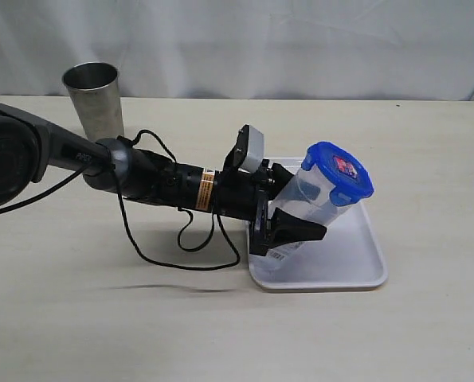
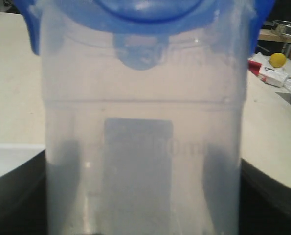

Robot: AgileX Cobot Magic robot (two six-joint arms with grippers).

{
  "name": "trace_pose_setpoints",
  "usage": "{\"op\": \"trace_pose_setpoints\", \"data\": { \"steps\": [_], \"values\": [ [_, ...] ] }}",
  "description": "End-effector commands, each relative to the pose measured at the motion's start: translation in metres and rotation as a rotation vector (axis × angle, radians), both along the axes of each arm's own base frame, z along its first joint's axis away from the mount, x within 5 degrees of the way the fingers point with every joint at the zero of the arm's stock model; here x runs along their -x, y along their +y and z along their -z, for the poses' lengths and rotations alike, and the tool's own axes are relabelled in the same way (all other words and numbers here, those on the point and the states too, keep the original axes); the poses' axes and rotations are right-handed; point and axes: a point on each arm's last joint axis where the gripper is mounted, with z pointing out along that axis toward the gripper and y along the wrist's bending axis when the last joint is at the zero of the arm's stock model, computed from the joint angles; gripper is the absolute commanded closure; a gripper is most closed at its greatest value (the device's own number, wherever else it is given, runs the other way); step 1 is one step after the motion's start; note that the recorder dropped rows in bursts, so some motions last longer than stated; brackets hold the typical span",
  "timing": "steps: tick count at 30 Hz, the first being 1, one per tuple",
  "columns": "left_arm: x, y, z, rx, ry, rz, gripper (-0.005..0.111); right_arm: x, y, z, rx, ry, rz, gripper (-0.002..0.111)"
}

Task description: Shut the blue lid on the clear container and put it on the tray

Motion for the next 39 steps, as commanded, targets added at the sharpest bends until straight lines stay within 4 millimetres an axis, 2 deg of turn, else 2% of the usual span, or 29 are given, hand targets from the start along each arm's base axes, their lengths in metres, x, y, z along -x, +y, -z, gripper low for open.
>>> {"op": "trace_pose_setpoints", "data": {
  "steps": [1,11,16,22,25,30,36,39],
  "values": [
    [0.001,0.000,0.001,0.019,0.022,0.020,0.107,0.000,0.000,0.001,-0.005,-0.001,0.006,0.104],
    [-0.006,-0.001,-0.006,0.071,0.019,-0.045,0.107,0.000,0.000,0.001,-0.005,-0.001,0.006,0.104],
    [-0.007,-0.002,-0.021,0.097,-0.026,-0.051,0.107,0.000,0.000,0.001,-0.005,-0.001,0.006,0.104],
    [-0.009,-0.003,-0.050,0.134,-0.079,-0.053,0.107,0.000,0.000,0.001,-0.005,-0.001,0.006,0.104],
    [-0.010,-0.004,-0.059,0.160,-0.081,-0.076,0.107,0.000,0.000,0.001,-0.005,-0.001,0.006,0.104],
    [-0.007,-0.011,-0.064,0.194,-0.064,-0.099,0.107,0.001,-0.005,0.000,0.238,0.017,-0.005,0.104],
    [0.005,-0.025,-0.064,0.198,-0.075,-0.060,0.107,0.001,-0.005,0.000,0.228,0.016,-0.005,0.104],
    [0.009,-0.029,-0.064,0.199,-0.086,-0.047,0.107,-0.001,-0.006,-0.007,0.338,-0.052,-0.008,0.104]
  ]
}}
